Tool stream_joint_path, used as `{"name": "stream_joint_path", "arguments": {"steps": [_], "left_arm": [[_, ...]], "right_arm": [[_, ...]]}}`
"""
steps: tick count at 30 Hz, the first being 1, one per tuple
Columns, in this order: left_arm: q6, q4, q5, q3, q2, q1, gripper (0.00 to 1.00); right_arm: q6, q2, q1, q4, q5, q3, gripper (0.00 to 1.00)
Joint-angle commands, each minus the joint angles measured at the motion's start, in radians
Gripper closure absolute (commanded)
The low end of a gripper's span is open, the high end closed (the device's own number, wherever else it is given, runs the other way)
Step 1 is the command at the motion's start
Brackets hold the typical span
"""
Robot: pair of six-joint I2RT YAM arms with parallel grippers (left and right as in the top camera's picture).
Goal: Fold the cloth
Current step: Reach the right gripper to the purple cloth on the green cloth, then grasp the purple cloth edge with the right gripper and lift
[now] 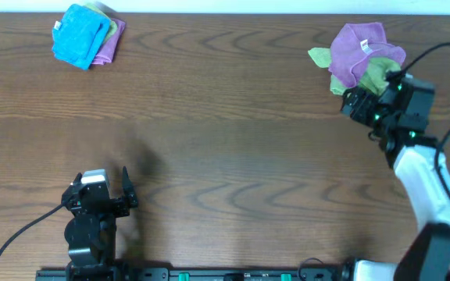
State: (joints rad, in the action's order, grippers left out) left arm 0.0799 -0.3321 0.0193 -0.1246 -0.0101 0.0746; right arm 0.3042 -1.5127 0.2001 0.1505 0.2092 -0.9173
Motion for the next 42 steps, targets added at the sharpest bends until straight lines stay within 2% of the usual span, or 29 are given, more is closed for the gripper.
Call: {"name": "stream_joint_path", "arguments": {"steps": [1,11,14,26,29,31,42], "left_arm": [[0.014,-0.006,0.013,0.023,0.005,-0.003,0.05],[0.014,-0.006,0.013,0.023,0.005,-0.003,0.05],[0.014,-0.006,0.013,0.023,0.005,-0.003,0.05],[0.014,-0.006,0.013,0.023,0.005,-0.003,0.05],[0.014,-0.006,0.013,0.023,0.005,-0.003,0.04],[0.014,-0.006,0.013,0.023,0.005,-0.003,0.05],[0.014,-0.006,0.013,0.023,0.005,-0.003,0.05]], "right_arm": [[-0.117,-0.08,0.019,-0.004,-0.005,-0.088,0.13],[-0.146,-0.375,0.021,0.011,0.028,-0.346,0.18],[-0.145,-0.417,0.021,0.007,0.061,-0.381,0.21],[-0.144,-0.461,-0.07,-0.097,0.089,-0.399,0.3],[-0.105,-0.48,-0.089,-0.083,0.003,-0.399,0.33],[-0.064,-0.485,-0.09,-0.087,-0.052,-0.399,0.32],[0.003,-0.484,-0.072,-0.009,-0.048,-0.399,0.29]]}}
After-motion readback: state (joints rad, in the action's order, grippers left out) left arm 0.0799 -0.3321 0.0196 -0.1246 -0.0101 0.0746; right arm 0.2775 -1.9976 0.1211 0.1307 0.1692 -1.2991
